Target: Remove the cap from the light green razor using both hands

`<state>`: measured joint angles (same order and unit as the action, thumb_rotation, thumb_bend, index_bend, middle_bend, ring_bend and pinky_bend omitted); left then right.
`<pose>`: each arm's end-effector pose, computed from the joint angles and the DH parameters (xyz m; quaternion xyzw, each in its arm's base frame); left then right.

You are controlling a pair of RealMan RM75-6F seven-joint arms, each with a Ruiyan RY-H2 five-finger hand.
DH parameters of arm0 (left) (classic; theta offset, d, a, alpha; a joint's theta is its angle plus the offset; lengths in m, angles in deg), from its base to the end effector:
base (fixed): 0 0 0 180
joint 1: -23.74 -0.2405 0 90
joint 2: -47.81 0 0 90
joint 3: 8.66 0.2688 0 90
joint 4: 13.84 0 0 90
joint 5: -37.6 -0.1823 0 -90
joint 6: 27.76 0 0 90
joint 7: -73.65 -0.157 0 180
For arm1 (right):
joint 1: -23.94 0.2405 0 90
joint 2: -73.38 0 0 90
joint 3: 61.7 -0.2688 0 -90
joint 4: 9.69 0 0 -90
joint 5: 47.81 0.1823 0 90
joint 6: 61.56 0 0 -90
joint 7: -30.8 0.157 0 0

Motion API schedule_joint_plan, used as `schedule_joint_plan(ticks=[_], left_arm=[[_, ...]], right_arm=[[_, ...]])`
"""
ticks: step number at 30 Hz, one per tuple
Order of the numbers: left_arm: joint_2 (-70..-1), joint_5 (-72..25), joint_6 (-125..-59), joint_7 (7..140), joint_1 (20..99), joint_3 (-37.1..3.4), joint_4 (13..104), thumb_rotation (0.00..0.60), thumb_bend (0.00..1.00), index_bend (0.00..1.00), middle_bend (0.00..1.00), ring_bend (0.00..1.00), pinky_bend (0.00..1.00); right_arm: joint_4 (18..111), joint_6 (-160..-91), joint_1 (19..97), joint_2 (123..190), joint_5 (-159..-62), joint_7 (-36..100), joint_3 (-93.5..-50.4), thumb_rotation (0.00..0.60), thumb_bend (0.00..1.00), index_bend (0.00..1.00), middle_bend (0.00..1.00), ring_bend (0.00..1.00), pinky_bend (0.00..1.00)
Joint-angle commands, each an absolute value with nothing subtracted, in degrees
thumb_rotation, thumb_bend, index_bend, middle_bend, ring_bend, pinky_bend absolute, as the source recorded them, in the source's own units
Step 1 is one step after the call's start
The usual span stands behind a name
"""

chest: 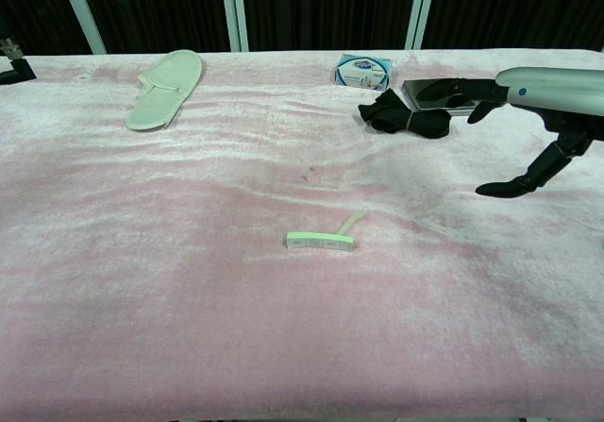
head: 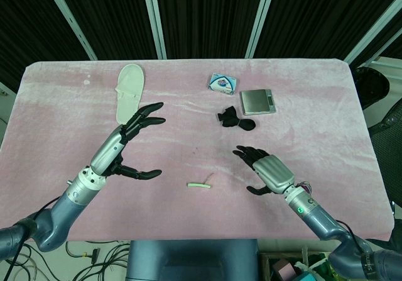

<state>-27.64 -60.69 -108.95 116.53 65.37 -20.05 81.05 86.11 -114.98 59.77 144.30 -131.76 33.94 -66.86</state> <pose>-0.0707 0.3180 0.1341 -0.5730 -0.4054 -0.7108 0.0454 -0.1769 -0.3123 0.0746 0.7635 -0.4028 0.3907 0.3196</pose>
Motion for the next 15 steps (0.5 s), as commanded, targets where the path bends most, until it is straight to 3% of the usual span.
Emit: schedule_joint_plan(ticks=[1, 15], left_arm=[[-27.72, -60.72, -108.64, 115.75, 65.59, -19.89, 81.29, 0.6, 0.19, 0.14, 0.02, 0.0, 0.01], [-27.58, -60.43, -108.56, 113.82, 65.56, -19.6, 81.98, 0.6, 0.19, 0.14, 0.02, 0.0, 0.03]], right_arm=[[85.93, -115.44, 59.79, 144.54, -132.32, 33.7, -66.61, 0.6, 0.23, 0.0, 0.0, 0.06, 0.15], [86.31, -116.35, 59.75, 143.85, -131.74, 33.64, -66.94, 0.6, 0.23, 0.0, 0.0, 0.06, 0.15]])
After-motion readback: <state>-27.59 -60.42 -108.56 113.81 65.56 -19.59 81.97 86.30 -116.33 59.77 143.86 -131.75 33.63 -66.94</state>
